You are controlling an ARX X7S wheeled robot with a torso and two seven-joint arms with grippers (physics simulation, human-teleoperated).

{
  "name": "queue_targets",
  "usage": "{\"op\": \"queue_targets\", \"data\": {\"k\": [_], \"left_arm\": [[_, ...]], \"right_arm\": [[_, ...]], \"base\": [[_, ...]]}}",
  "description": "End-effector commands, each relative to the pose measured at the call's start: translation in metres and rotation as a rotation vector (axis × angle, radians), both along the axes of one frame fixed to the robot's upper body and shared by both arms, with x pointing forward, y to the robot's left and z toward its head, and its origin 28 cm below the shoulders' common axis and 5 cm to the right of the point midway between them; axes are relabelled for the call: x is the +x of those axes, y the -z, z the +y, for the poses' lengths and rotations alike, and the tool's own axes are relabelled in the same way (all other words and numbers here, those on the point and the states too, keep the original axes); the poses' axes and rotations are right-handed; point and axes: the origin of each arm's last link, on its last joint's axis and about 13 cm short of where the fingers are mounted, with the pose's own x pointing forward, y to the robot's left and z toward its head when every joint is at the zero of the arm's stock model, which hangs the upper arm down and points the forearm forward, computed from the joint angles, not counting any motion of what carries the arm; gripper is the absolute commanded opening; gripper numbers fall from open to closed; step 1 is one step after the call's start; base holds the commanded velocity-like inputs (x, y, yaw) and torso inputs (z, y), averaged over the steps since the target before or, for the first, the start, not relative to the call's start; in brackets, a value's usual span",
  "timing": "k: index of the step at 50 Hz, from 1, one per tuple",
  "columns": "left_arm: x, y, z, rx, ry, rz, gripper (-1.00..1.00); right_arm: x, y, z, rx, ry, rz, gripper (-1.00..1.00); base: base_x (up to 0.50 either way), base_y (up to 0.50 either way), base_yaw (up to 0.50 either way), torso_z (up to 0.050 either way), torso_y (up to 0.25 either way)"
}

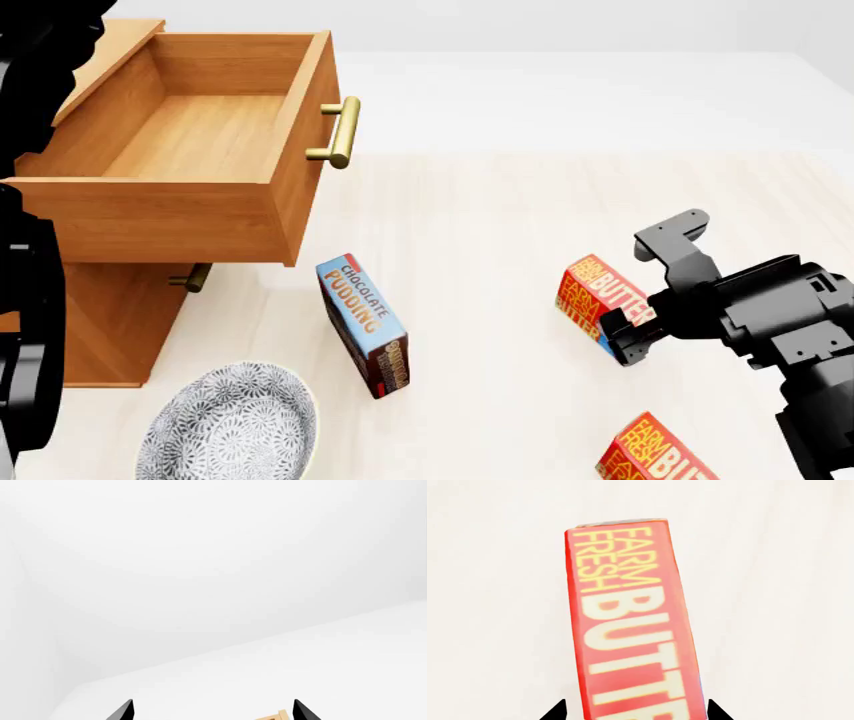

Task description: Put the butter at the front in the top drawer of the cabinet and close it.

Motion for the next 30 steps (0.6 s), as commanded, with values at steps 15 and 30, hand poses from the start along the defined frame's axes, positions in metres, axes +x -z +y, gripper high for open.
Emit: {"op": "queue_targets", "data": {"k": [15, 30], "left_arm": [[-0.0003, 0.0008, 0.0001, -0.003, 0.000, 0.008, 1.00], [0.0021, 0.0048, -0.0007, -0.004, 0.003, 0.015, 1.00]], "right_arm": [[-0.0013, 0.0022, -0.0002, 0.003, 0.004, 0.004, 1.00], [-0.0027, 0.0041, -0.0015, 0.006, 0.006, 0.007, 1.00]], "base": [[0.00, 0.00, 0.00, 0.000, 0.000], [0.00, 0.00, 0.00, 0.000, -0.033]]}}
